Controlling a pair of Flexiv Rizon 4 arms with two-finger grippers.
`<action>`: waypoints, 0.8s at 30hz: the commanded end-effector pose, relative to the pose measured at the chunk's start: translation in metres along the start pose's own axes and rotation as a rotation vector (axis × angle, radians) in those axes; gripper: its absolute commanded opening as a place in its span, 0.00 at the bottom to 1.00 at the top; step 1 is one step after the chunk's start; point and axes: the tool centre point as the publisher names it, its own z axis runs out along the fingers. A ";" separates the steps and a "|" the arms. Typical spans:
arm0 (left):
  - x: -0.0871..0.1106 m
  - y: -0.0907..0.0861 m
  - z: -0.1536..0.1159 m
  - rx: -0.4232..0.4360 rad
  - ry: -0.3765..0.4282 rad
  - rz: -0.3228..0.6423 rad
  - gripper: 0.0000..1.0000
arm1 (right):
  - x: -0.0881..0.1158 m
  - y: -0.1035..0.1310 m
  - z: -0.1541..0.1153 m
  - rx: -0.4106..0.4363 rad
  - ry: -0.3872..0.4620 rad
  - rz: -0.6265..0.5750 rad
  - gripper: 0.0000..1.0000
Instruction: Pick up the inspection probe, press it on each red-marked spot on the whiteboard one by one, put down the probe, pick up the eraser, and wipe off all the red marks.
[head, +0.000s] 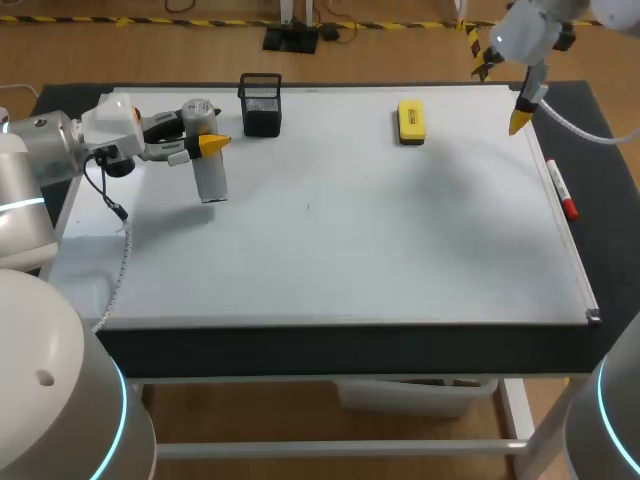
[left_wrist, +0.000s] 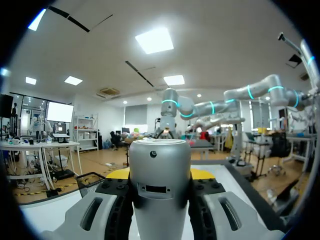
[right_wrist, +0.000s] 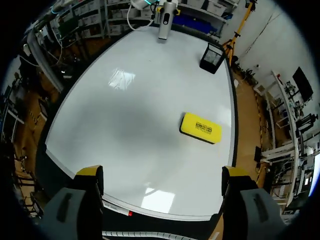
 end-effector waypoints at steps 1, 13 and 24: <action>0.000 -0.001 0.001 0.001 -0.002 0.001 0.00 | 0.011 -0.006 -0.008 -0.041 -0.095 0.016 1.00; 0.000 -0.001 0.001 0.001 -0.002 0.001 0.00 | 0.012 -0.004 -0.020 -0.086 -0.131 0.051 1.00; 0.000 -0.001 0.001 0.001 -0.002 0.001 0.00 | 0.012 -0.004 -0.020 -0.086 -0.131 0.051 1.00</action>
